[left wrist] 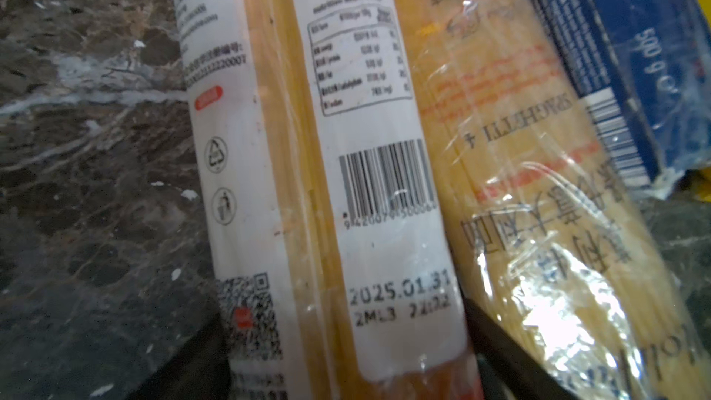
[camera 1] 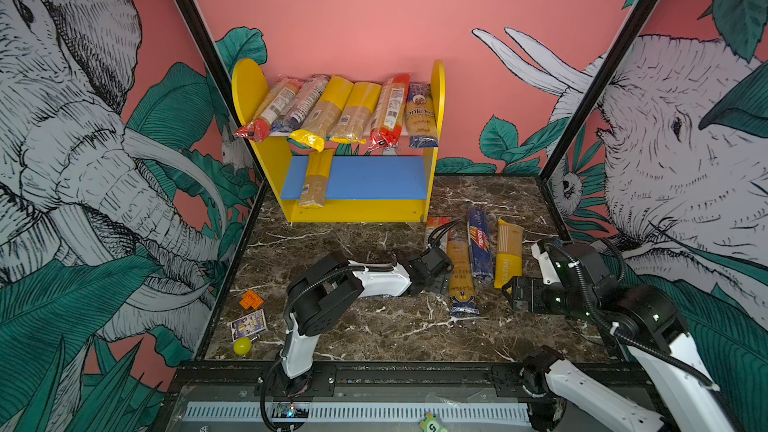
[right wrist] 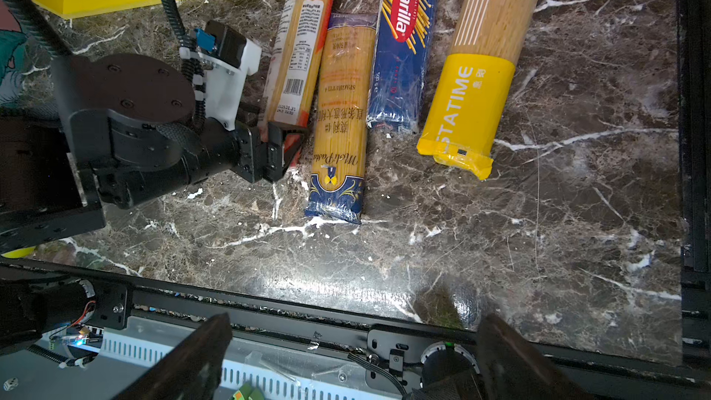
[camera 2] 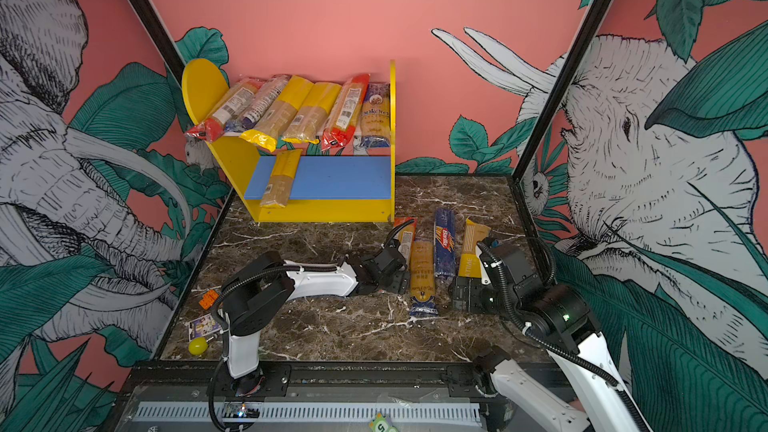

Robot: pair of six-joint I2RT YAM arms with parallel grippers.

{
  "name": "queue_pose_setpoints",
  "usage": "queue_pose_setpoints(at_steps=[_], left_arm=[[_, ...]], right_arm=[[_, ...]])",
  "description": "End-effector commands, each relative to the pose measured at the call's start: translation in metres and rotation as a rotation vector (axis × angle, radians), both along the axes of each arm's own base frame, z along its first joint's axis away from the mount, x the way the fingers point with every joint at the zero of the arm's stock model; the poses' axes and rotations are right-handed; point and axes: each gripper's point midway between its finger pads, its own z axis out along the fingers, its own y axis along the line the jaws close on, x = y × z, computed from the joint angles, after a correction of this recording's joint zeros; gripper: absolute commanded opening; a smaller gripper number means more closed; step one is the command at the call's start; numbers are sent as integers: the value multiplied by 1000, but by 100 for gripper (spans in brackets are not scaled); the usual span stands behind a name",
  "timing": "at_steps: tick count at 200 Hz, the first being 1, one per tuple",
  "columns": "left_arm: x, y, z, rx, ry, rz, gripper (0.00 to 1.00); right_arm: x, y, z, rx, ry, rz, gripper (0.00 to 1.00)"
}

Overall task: Place and organize the pasta boxes and bags onto the shelf
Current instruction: 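Lower the left gripper onto the red-banded spaghetti bag and grasp it, then lift the red-banded bag onto the lower shelf beside the yellow-banded bag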

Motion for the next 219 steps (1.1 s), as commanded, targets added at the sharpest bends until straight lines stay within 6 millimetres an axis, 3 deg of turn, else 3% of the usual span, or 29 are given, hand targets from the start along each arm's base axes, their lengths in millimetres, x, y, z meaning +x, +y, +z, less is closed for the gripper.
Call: queue_pose_setpoints(at_steps=[1, 36, 40, 43, 46, 95, 130, 172, 178, 219], left_arm=[[-13, 10, -17, 56, 63, -3, 57], [-22, 15, -14, 54, 68, -60, 29], [-23, 17, -13, 56, 66, -63, 20], [-24, 18, -12, 57, 65, -64, 4], [-24, 19, -11, 58, 64, -63, 0], [-27, 44, 13, 45, -2, -39, 0], [-29, 66, 49, 2, -92, -17, 0], [-32, 111, 94, 20, -214, 42, 0], [-32, 119, 102, 28, -235, 53, 0], [-21, 171, 153, 56, -353, 147, 0]], right_arm=[[3, -1, 4, -21, -8, 6, 99], [11, 7, 4, -5, -9, 20, 99], [12, 9, 4, -1, -8, 23, 99], [13, 10, 4, 1, -8, 24, 99], [14, 11, 4, 3, -8, 27, 99], [34, 34, 4, 39, -7, 70, 99], [52, 53, 6, 70, -9, 102, 99], [72, 72, 6, 90, -2, 138, 99], [77, 76, 16, 104, -26, 145, 99], [96, 95, 21, 119, -27, 186, 99]])
